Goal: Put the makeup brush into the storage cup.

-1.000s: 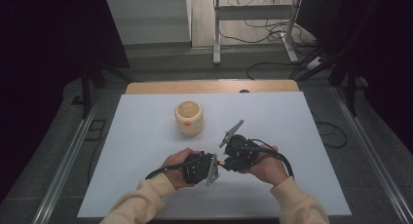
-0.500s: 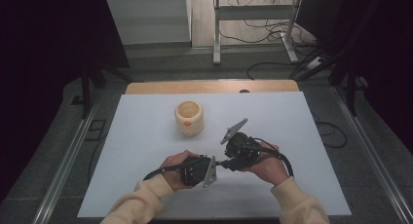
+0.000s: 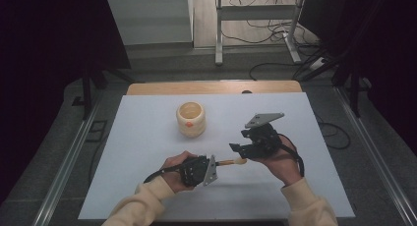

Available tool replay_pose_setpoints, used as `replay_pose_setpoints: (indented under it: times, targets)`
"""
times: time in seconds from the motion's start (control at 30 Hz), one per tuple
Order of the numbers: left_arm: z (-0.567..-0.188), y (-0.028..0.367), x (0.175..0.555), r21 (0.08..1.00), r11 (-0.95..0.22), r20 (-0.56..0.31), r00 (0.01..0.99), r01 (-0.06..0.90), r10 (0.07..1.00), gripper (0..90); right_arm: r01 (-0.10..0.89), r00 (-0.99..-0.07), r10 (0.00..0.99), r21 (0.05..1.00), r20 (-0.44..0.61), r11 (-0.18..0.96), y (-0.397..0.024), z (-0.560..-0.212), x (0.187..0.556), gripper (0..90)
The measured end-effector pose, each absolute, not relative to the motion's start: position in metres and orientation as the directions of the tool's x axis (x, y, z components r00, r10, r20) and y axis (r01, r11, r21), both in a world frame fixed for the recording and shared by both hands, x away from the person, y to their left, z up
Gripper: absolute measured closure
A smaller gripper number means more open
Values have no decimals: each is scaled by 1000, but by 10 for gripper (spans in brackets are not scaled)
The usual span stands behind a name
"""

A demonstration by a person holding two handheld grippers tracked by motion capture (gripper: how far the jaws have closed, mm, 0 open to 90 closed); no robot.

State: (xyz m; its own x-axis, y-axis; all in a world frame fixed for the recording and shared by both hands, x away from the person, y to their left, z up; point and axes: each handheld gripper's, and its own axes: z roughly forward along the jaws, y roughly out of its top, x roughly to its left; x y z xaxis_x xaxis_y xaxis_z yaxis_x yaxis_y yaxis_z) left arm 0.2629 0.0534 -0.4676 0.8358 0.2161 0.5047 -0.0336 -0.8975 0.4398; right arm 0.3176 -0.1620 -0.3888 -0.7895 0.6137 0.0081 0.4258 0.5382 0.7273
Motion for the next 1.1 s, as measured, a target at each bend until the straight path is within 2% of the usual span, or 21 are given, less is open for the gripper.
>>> replay_pose_setpoints:
  times: [0.3,0.77,1.1]
  targets:
    - [-467,60,267,502,-864,451,841,36,297,788,469,-761,643,760,89,450,-180,-390,321,341]
    - [-465,75,273,531,-840,413,832,112,372,788,422,-746,663,816,64,395,-194,-393,314,280]
    - [-462,83,276,600,-780,346,822,176,452,788,423,-732,679,817,53,392,-198,-399,313,271]
